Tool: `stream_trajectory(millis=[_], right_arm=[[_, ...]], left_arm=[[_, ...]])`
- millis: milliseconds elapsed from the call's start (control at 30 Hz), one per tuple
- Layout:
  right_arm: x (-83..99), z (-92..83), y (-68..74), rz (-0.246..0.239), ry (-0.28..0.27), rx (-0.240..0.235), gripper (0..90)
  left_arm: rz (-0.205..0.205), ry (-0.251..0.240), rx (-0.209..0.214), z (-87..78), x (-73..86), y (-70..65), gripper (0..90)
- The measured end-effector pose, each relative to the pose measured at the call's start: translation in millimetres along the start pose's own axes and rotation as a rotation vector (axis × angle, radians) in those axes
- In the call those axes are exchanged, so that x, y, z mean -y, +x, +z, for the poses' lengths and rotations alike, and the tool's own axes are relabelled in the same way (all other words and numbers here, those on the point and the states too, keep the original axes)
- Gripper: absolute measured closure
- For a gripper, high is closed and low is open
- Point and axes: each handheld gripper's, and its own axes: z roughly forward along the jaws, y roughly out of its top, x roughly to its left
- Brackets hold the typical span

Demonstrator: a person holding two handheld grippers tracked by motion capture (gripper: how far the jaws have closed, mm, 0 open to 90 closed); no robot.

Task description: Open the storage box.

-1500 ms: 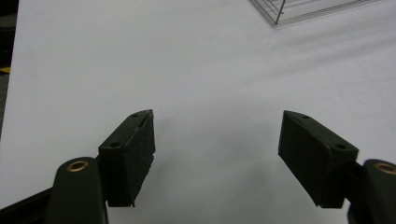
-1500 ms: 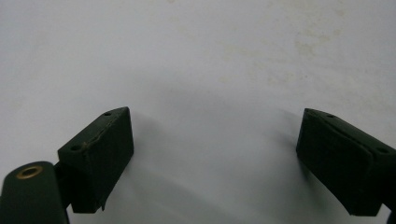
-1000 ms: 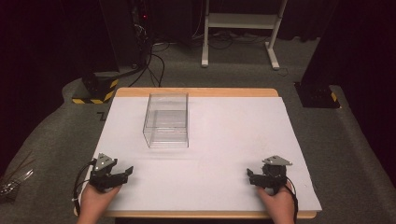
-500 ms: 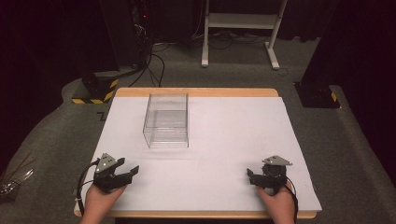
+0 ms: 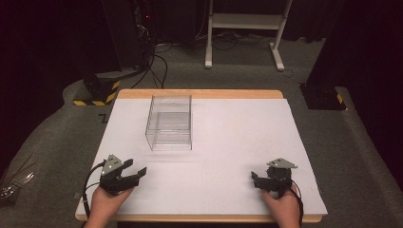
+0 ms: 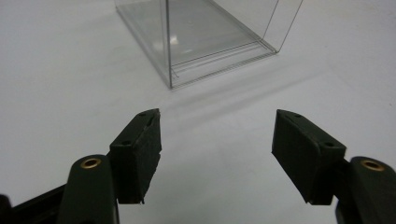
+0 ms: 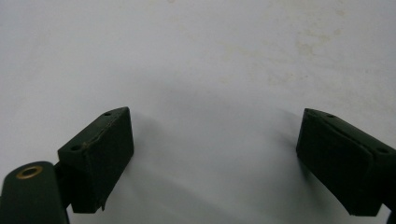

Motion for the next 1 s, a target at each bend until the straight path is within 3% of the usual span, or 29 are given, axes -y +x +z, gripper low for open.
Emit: stream_trajectory(millis=[300,400,1000], right_arm=[[0.0,0.1,0.1,0.004,0.000,-0.001,10.9],[0.0,0.1,0.1,0.004,0.000,-0.001,10.9],[0.0,0.1,0.0,0.005,0.000,-0.002,10.9]], left_arm=[[0.038,0.021,0.039,7.6,-12.9,-8.9,33.5],[0.025,0.015,0.062,11.6,-18.8,-9.6,33.6],[0.015,-0.024,0.087,32.3,-45.6,-7.6,34.4]])
